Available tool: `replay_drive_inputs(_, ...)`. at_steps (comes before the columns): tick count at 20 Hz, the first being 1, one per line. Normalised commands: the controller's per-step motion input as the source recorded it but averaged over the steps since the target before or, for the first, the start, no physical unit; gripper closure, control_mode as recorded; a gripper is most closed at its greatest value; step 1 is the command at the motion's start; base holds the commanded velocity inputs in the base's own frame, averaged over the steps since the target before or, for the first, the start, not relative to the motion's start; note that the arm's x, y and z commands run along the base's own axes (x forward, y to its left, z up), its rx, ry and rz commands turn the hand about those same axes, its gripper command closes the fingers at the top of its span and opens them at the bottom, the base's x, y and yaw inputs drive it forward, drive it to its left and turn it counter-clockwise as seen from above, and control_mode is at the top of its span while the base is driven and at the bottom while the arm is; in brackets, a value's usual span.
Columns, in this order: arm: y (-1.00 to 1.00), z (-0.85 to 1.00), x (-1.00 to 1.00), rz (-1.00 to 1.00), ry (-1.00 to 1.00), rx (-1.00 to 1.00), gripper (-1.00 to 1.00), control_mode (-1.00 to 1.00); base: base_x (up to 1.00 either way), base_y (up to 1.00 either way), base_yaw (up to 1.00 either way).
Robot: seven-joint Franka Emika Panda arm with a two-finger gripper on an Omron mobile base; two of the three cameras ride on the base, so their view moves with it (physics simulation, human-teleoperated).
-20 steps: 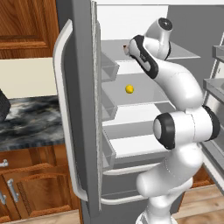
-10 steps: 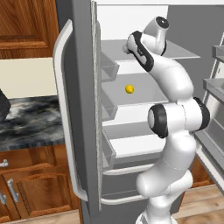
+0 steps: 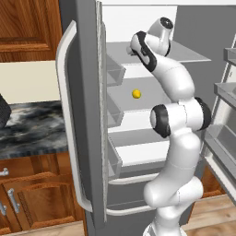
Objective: Take the cheese, chicken drumstick, and lemon from the fridge and place them on the plate on the dining counter to create an appetizer plate.
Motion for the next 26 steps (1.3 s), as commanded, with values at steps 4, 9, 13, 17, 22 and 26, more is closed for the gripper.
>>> replay_drive_inputs(4, 0.24, -0.58, 0.02, 0.04, -0.02, -0.06, 1.00, -1.00, 0.00, 0.00, 0.00)
replay_drive_inputs(9, 0.12, -0.49, 0.00, 0.07, -0.09, -0.04, 1.00, -1.00, 0.00, 0.00, 0.00)
replay_drive_inputs(13, 0.00, -0.26, 0.00, 0.05, -0.05, 0.00, 1.00, -1.00, 0.00, 0.00, 0.00)
replay_drive_inputs(17, -0.18, -0.40, -0.17, 0.00, 0.00, 0.00, 1.00, -1.00, 0.00, 0.00, 0.00)
replay_drive_inputs(22, -0.52, -0.33, -0.66, 0.00, 0.00, 0.00, 1.00, -1.00, 0.00, 0.00, 0.00)
replay_drive_inputs(26, -0.31, -0.18, -1.00, 0.00, -0.02, 0.00, 1.00, -1.00, 0.00, 0.00, 0.00)
